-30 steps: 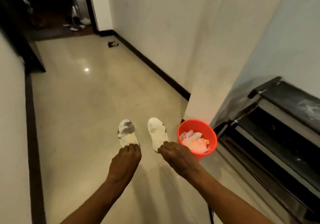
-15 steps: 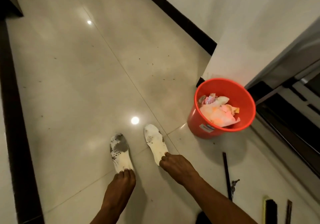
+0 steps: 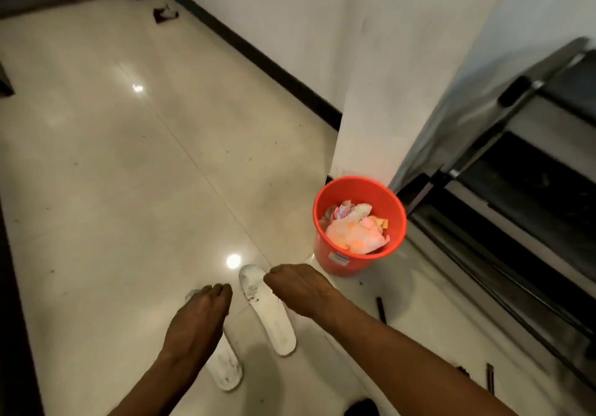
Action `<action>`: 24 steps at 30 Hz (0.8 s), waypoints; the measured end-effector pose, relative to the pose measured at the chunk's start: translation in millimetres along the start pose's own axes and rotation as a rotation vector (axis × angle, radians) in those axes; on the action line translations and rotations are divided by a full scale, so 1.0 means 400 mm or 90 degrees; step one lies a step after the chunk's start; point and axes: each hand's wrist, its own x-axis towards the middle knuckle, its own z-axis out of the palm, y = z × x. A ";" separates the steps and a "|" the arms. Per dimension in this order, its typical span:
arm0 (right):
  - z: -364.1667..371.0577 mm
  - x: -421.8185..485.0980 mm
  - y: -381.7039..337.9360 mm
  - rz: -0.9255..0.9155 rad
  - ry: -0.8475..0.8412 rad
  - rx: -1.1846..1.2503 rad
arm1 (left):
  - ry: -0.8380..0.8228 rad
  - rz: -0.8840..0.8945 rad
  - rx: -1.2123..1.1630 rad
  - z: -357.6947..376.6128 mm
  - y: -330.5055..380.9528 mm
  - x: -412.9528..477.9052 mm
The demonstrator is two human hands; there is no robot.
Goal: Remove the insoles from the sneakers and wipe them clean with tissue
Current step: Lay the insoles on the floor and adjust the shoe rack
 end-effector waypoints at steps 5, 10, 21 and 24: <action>-0.298 -0.102 0.009 0.066 0.213 0.001 | 0.146 0.055 0.004 -0.325 0.104 0.034; -0.535 -0.325 0.048 0.204 0.362 0.002 | 0.249 0.138 -0.032 -0.577 0.322 -0.011; -0.648 -0.834 0.193 0.411 0.526 -0.041 | 0.381 0.318 -0.018 -0.798 0.733 -0.092; -0.590 -0.912 0.219 0.436 0.538 -0.022 | 0.348 0.354 -0.013 -0.762 0.818 -0.096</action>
